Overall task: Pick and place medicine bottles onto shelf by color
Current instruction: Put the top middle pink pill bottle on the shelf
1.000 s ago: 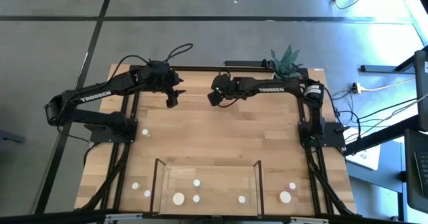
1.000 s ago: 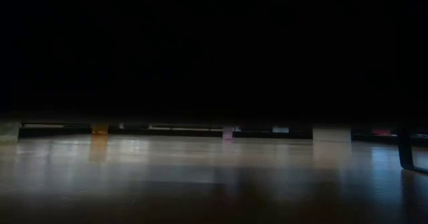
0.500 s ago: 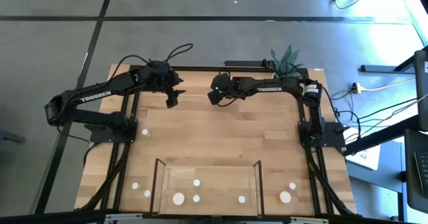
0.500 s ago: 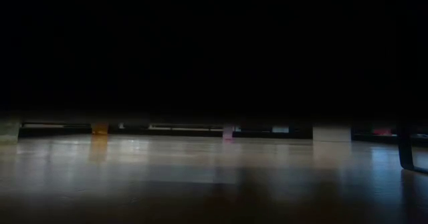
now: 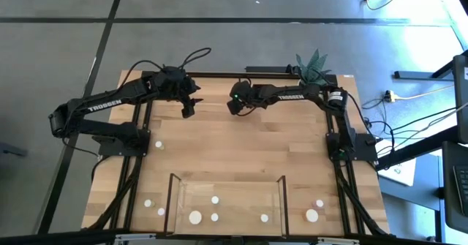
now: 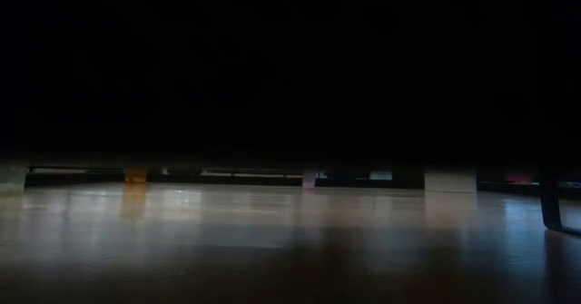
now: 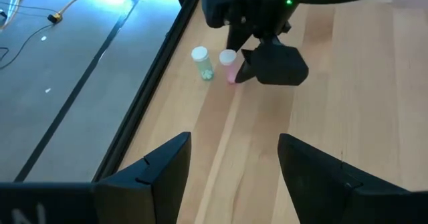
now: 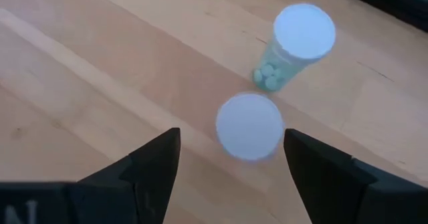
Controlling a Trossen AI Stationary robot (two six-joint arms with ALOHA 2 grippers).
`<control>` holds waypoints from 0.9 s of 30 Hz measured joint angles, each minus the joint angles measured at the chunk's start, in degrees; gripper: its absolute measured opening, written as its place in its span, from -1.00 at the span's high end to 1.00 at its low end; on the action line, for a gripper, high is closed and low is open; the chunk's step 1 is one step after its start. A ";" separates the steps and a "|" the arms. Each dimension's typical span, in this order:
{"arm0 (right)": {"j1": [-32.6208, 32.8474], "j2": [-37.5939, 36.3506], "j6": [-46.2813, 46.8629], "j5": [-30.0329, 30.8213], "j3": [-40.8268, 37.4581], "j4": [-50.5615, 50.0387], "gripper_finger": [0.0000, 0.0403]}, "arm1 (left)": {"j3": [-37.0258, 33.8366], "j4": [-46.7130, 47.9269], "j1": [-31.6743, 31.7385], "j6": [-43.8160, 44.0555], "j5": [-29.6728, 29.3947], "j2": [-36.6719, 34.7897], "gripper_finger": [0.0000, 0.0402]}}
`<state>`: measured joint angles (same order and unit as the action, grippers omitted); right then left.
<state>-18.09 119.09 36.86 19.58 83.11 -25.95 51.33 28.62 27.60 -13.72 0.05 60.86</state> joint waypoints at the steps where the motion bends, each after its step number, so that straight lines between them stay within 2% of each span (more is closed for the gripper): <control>1: 0.02 0.08 -0.03 0.10 0.00 0.20 -0.33 | 0.00 0.00 0.00 0.00 0.02 0.00 -0.08; 14: 0.09 0.37 -2.84 1.92 0.00 2.16 -0.31 | 0.00 0.01 0.00 0.00 0.00 0.00 -0.08; 27: 0.09 0.37 -2.89 1.92 0.00 2.11 0.25 | 0.00 0.02 0.02 0.00 0.00 0.00 -0.08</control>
<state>-18.00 119.46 33.98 21.50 83.11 -23.83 51.33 28.64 27.62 -13.72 0.05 60.86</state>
